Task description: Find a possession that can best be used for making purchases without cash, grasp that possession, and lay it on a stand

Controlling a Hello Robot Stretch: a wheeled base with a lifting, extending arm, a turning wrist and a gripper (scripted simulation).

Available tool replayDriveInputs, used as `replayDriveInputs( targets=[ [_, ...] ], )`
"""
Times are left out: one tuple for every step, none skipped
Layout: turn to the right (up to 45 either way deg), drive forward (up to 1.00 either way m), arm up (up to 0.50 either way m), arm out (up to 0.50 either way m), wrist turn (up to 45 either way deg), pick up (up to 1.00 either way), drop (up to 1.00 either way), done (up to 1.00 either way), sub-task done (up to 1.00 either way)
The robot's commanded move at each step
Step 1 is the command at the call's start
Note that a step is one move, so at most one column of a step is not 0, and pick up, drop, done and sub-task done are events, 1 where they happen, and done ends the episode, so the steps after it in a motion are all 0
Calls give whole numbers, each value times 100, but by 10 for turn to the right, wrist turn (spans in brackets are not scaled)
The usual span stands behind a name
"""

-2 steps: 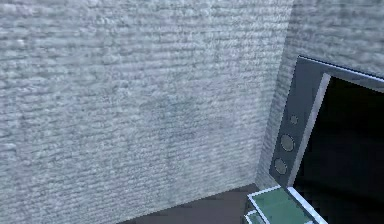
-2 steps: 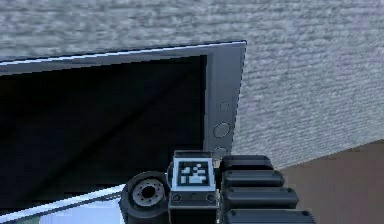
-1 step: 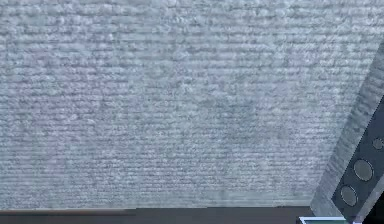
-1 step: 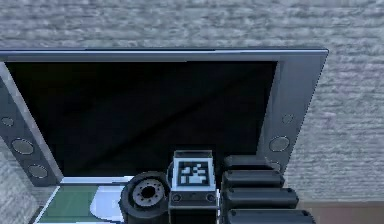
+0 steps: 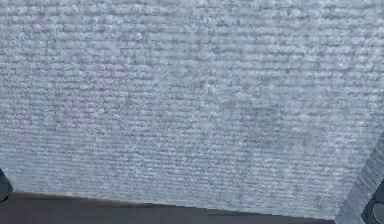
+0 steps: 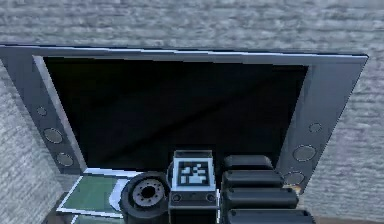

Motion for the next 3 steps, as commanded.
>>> replayDriveInputs(
  targets=[
    [450,0,0,0,0,0,0,0,0],
    [60,0,0,0,0,0,0,0,0],
    [0,35,0,0,0,0,0,0,0]
  ],
)
